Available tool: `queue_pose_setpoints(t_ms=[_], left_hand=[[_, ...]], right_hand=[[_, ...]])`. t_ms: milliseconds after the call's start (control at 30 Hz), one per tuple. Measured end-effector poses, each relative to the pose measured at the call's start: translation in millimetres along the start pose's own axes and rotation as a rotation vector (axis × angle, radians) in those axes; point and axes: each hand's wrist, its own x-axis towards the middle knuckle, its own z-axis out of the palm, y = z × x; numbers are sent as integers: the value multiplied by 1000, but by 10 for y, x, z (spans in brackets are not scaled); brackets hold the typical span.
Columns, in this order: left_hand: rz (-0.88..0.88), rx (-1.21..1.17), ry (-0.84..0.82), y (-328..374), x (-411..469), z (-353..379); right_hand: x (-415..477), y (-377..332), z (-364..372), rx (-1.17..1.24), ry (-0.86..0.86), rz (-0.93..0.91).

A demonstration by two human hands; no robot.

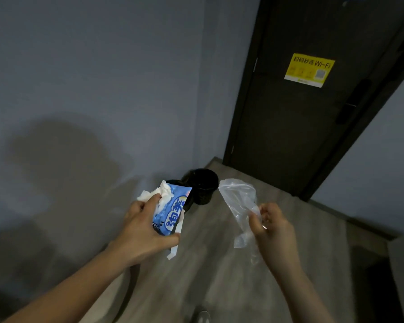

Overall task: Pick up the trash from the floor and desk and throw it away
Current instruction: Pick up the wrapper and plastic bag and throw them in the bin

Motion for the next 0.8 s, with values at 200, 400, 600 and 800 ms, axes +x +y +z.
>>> queue_pose_setpoints(t_ms=[200,400,600,800], left_hand=[[-51,99,9,40,1045,257],[-133,115,-26,58,1915,481],[-251,161,-111,-48,2686,548],[-278,173,-199,-367,3705,698]], right_hand=[[1127,319,332,-36,-93,6],[2162,545,625,-39,-230,29],[2877,698,1026,-156,-306,45],[3613,811,1612,-204,-353,80]])
